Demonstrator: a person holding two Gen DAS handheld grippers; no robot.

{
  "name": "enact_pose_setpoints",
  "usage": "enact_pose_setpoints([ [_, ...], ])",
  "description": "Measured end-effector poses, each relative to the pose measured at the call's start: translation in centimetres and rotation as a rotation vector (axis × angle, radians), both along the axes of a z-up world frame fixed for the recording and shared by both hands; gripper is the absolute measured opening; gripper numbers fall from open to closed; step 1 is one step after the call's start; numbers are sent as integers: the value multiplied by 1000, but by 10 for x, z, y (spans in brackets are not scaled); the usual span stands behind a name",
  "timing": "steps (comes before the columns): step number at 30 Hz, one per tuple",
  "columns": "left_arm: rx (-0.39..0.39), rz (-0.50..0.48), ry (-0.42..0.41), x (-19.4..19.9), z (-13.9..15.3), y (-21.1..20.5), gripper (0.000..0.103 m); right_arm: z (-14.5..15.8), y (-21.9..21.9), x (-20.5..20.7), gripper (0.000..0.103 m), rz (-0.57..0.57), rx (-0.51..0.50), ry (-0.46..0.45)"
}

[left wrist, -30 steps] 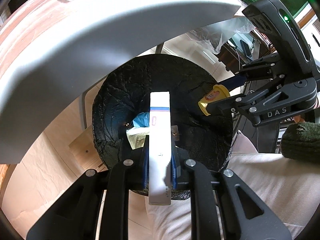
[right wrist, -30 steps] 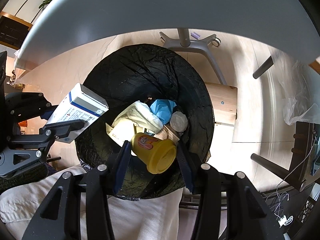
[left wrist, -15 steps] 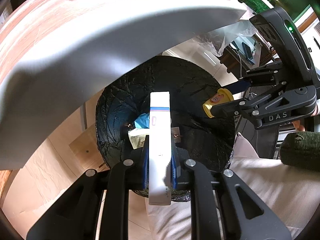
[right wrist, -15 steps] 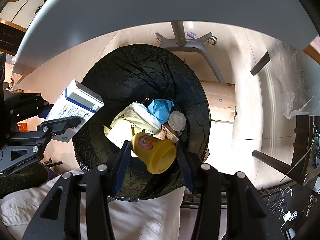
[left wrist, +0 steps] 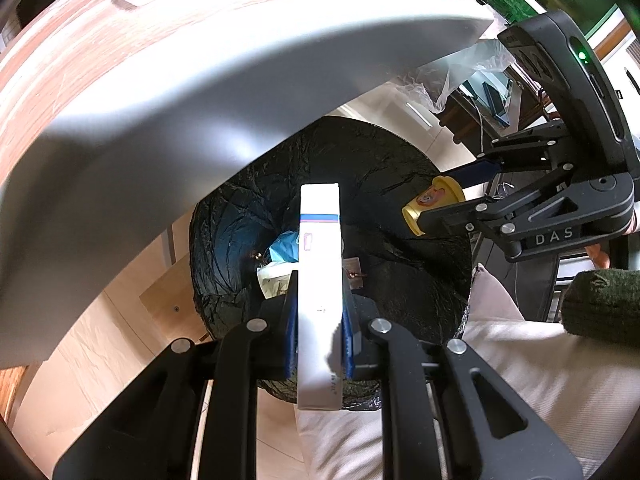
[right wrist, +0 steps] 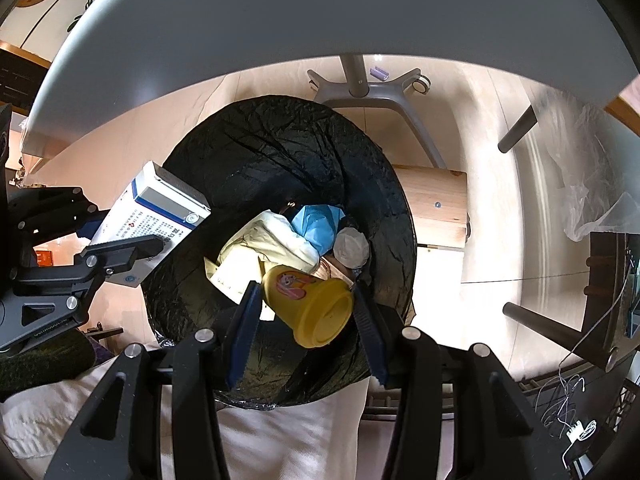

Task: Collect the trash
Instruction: 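Open the left tool to drop the white box while the right tool releases the yellow cup, then move both tools back over the table toward the floss box and lavender rack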

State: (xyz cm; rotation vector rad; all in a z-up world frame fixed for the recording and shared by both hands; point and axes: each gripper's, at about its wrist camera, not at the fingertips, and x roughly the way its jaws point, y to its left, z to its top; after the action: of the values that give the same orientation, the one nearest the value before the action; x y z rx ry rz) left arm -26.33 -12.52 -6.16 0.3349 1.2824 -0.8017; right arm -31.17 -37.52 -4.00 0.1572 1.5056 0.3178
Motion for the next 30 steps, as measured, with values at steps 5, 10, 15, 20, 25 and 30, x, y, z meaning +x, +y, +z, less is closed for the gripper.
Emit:
enact_pose_setpoints([
  [5,-3,5,6,1,-2,-2,19,0,1,2,46,0,1,-2],
  [10,-23,-11,22,2,-2,-2,20,0,3,2,49,4,11,-4],
  [15,-33,28,-5,6,5,4,58,6,-1,0,77,-16,-3,-32],
  [20,-40,46,-33,3,19,15,62,17,-13,-8,77,-47,-8,-47],
  [25,-75,62,-56,-5,42,29,62,45,-27,-21,77,-78,-2,-108],
  [30,-150,55,-109,-15,82,31,68,100,-27,-22,80,-54,-38,-263],
])
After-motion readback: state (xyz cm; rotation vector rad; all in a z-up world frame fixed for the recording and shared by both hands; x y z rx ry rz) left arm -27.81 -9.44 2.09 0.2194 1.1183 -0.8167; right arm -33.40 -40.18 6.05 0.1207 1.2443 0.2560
